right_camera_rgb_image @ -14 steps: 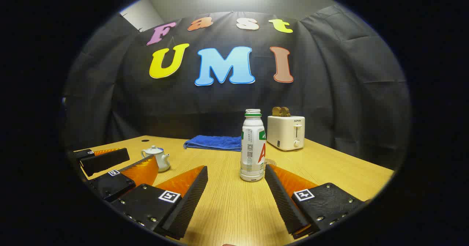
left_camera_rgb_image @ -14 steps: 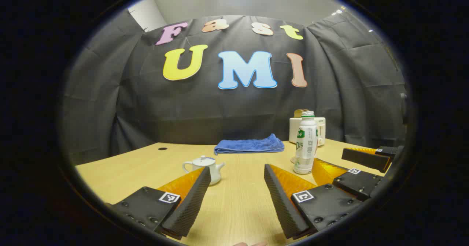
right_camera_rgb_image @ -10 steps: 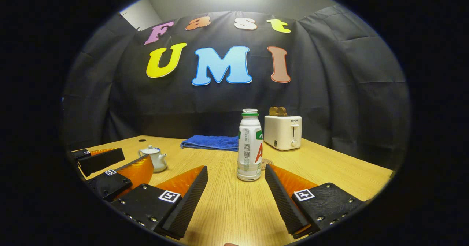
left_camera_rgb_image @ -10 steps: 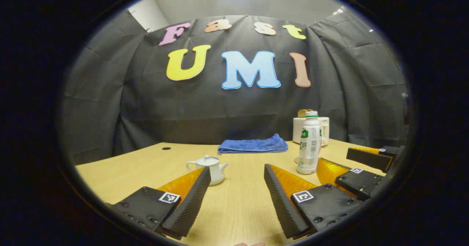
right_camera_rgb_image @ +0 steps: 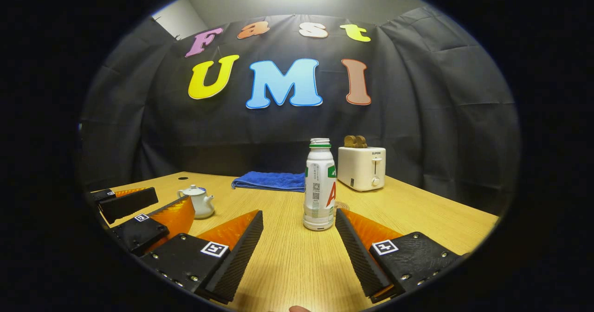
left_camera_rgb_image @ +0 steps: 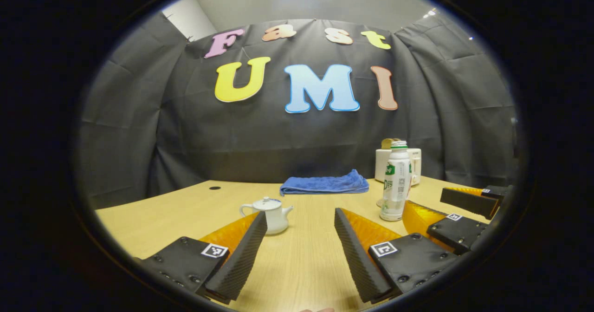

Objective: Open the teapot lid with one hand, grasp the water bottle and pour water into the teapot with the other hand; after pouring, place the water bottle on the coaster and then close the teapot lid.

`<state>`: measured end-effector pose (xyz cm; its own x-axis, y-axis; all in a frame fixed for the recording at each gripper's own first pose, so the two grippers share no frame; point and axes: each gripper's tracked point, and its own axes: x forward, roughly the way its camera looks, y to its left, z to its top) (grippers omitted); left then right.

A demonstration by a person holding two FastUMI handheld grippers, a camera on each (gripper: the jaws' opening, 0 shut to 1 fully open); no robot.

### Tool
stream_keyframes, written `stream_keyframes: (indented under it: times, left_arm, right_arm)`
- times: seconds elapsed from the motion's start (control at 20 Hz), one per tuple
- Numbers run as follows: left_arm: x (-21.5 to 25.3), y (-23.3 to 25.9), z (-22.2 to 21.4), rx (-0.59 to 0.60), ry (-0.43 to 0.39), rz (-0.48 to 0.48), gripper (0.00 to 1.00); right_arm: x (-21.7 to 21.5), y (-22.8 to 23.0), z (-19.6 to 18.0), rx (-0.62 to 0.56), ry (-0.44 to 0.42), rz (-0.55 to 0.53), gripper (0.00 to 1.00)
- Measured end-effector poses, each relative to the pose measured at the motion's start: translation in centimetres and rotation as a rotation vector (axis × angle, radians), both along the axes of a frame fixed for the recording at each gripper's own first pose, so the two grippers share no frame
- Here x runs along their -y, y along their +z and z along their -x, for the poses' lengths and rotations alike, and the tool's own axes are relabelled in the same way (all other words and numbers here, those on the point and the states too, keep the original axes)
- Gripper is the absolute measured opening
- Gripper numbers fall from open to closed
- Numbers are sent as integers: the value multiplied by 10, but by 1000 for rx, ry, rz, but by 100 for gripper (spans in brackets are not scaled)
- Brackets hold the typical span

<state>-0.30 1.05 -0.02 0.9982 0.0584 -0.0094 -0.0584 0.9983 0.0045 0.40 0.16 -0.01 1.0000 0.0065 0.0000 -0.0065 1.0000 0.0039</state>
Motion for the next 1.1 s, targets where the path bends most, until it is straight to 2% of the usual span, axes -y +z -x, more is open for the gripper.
stream_keyframes:
  times: [0.3,0.45,0.55,0.7,0.85,1.1]
  left_arm:
    - [0,2,-7,-10,-21,5,99]
    - [-3,6,-23,-2,-50,48,99]
    - [-17,17,-33,22,-27,15,99]
    - [-39,27,-59,40,1,-40,99]
    - [-49,24,-88,21,-17,-4,99]
    - [-75,4,-135,-39,9,13,99]
  right_arm:
    - [-10,-1,-15,-19,35,-26,97]
    - [-12,-1,-25,-25,45,-22,96]
    - [-11,0,-31,-28,44,-9,96]
    - [-11,5,-39,-32,50,-9,97]
    - [-8,14,-45,-22,51,9,96]
    - [-2,20,-51,-12,51,-4,96]
